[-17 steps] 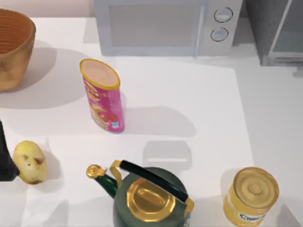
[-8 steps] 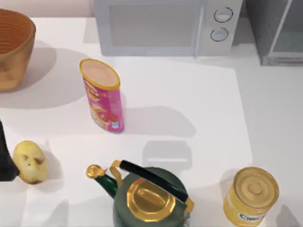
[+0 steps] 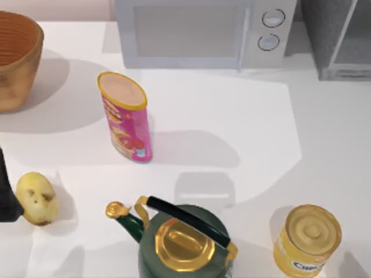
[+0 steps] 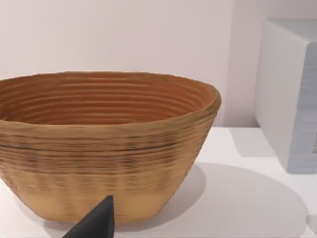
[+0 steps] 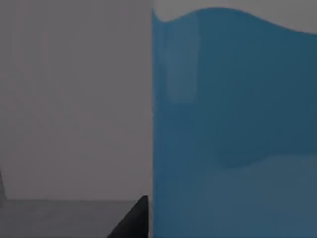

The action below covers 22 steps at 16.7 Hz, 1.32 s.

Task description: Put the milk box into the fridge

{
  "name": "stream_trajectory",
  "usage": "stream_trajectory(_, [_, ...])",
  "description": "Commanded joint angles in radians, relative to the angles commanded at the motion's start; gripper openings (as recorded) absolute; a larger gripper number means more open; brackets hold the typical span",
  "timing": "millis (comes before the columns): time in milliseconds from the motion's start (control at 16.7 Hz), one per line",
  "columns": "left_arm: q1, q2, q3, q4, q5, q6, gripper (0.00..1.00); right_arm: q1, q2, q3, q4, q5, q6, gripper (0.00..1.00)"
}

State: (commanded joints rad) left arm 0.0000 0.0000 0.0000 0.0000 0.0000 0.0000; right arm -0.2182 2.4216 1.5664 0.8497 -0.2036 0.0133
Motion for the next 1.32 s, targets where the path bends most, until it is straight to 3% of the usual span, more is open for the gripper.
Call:
stream_trajectory(360, [0.000,0.000,0.000,0.000,0.000,0.000,1.00,0.001,0.013,0.037,-0.023,0.006,0.002,0.00])
stream_trajectory(1140, [0.000,0.000,0.000,0.000,0.000,0.000,1.00,0.001,0.013,0.037,-0.023,0.006,0.002,0.98])
stream_trajectory(1320, [0.000,0.000,0.000,0.000,0.000,0.000,1.00,0.001,0.013,0.037,-0.023,0.006,0.002,1.00])
